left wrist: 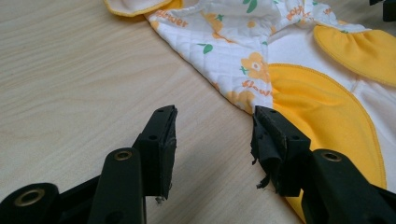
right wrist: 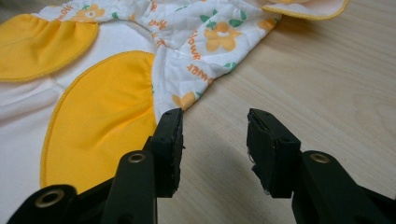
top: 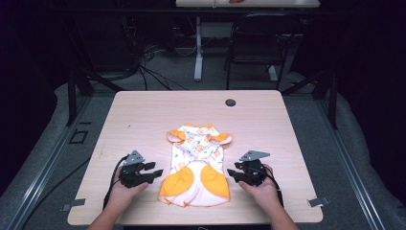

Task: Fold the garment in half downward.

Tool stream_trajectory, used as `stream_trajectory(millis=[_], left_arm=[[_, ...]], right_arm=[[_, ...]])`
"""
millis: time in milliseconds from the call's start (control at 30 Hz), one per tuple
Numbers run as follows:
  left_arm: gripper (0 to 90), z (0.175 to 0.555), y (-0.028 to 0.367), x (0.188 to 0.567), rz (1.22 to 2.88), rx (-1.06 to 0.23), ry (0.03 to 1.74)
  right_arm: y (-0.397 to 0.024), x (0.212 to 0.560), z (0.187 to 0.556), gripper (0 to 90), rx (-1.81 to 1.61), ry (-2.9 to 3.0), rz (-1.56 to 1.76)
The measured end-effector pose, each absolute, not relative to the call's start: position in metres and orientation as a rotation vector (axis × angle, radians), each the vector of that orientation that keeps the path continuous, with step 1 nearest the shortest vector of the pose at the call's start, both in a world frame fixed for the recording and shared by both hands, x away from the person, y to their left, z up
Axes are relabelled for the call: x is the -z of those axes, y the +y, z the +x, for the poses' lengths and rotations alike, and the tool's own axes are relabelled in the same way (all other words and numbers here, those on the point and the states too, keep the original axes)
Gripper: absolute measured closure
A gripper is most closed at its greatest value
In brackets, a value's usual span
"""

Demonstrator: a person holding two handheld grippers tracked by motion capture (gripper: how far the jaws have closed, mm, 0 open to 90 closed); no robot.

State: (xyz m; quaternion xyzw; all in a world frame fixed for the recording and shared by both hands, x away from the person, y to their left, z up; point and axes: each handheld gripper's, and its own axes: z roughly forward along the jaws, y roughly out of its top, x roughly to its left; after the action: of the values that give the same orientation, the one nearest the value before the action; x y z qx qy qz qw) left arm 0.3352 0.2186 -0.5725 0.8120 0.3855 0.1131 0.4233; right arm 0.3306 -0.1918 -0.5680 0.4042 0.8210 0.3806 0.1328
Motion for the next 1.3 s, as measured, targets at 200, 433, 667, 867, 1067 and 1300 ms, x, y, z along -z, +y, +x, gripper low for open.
stream_trajectory(millis=[200, 433, 667, 867, 1067, 1300], left_arm=[[50.7, 0.336, 0.217, 0.573, 2.035, -0.283, 0.961], [53.4, 0.338, 0.206, 0.574, 2.031, -0.257, 0.937], [56.6, 0.338, 0.184, 0.575, 2.076, -0.255, 0.869], [59.0, 0.338, 0.172, 0.580, 2.132, -0.243, 0.838], [61.2, 0.336, 0.169, 0.582, 2.164, -0.230, 0.826], [61.4, 0.331, 0.169, 0.583, 2.169, -0.223, 0.817]], right_arm=[[-0.189, 0.570, 0.331, 55.5, -1.091, 2.394, 1.148], [-0.177, 0.569, 0.332, 55.4, -1.137, 2.407, 1.126], [-0.155, 0.569, 0.333, 55.4, -1.154, 2.448, 1.029], [-0.144, 0.574, 0.334, 56.9, -1.125, 2.481, 1.006], [-0.143, 0.578, 0.335, 58.9, -1.085, 2.518, 0.999], [-0.145, 0.578, 0.330, 60.0, -1.083, 2.531, 0.978]])
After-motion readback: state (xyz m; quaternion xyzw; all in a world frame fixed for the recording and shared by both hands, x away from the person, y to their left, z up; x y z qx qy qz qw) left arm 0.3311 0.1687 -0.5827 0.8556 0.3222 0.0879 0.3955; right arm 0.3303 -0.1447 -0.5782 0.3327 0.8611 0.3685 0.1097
